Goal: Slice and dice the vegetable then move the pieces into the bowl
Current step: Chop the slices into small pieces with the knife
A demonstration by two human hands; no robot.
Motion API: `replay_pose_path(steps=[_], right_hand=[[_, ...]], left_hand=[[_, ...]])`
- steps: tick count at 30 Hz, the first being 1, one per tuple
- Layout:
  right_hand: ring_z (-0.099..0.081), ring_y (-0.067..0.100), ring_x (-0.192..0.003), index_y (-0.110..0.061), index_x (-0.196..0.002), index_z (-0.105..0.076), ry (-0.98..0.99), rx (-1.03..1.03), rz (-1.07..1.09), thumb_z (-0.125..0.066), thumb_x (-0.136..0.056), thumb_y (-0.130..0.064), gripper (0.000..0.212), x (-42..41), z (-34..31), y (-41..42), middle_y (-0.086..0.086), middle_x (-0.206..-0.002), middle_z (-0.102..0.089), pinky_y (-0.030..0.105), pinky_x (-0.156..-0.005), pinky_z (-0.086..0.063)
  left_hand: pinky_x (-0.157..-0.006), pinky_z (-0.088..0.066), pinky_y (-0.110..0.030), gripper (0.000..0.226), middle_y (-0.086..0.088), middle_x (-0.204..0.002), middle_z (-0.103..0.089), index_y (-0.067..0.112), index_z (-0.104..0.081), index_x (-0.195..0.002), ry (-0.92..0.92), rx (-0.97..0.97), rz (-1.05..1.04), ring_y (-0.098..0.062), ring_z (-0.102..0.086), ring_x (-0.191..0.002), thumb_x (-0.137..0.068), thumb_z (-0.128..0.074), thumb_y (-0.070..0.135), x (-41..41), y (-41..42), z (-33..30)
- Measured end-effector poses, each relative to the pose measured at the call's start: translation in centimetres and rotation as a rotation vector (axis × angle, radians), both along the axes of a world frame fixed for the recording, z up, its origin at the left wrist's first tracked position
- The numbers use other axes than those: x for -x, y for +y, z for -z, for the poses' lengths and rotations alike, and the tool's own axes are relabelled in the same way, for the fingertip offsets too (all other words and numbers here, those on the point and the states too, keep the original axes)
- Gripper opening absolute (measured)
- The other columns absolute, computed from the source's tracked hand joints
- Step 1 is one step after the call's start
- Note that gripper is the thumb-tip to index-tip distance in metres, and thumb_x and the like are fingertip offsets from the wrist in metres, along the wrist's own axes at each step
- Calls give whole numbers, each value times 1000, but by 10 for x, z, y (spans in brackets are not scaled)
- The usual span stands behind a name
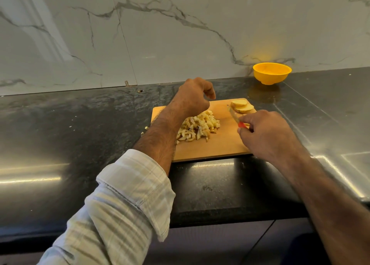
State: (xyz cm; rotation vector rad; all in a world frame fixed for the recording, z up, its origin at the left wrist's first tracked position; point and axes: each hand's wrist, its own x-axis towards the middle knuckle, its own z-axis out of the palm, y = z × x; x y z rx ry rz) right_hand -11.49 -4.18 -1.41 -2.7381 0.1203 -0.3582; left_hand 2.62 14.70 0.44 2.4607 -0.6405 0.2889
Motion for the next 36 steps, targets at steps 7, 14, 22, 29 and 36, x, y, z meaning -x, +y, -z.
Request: replay_pose_path(steps=[7,14,22,29,36], right_hand=[[-57,21,-91,-26,-131,-68,114,63,89,-62,-98,-32,34,4,-5,0,4,-114,-65,33,-69,-49],[-57,12,-99,-35,-138,-65,144,-55,-104,-67,-99,-40,40,-5,-2,11,-8,-111,-64,30,-80,-51],[-58,14,-101,-37,-138,-65,159,-35,-63,-69,-97,-41,41,-10,0,5,-4,-119,-67,31,-81,-53],[-62,14,-93,-37,-131,-71,65,-40,-35,-69,-96,-44,36,-5,0,-2,-6,-107,-70,31,-73,-52],[-68,14,-95,-33,-129,-74,56,-328,-94,-75,-96,-38,34,0,-5,-9,-3,-98,-72,31,-74,-55]], left_hand=[[-69,-52,-19,29,11,-97,-66,27,-79,-96,26,-25,34,-2,-59,-77,-86,-79,0,-1,0,2],[-75,-63,-32,14,8,-87,-74,22,-79,-91,-100,53,-21,-6,-70,-82,-91,-79,35,-5,3,4],[-75,-61,-30,16,8,-87,-72,21,-78,-94,-86,9,-21,-6,-68,-83,-93,-78,37,-2,-1,3],[-76,-62,-29,13,8,-88,-74,21,-79,-94,-58,-7,-8,-6,-69,-83,-91,-81,34,1,-4,3],[-82,-63,-37,7,13,-91,-72,30,-79,-92,7,-102,25,-5,-68,-86,-90,-82,36,1,-13,10]])
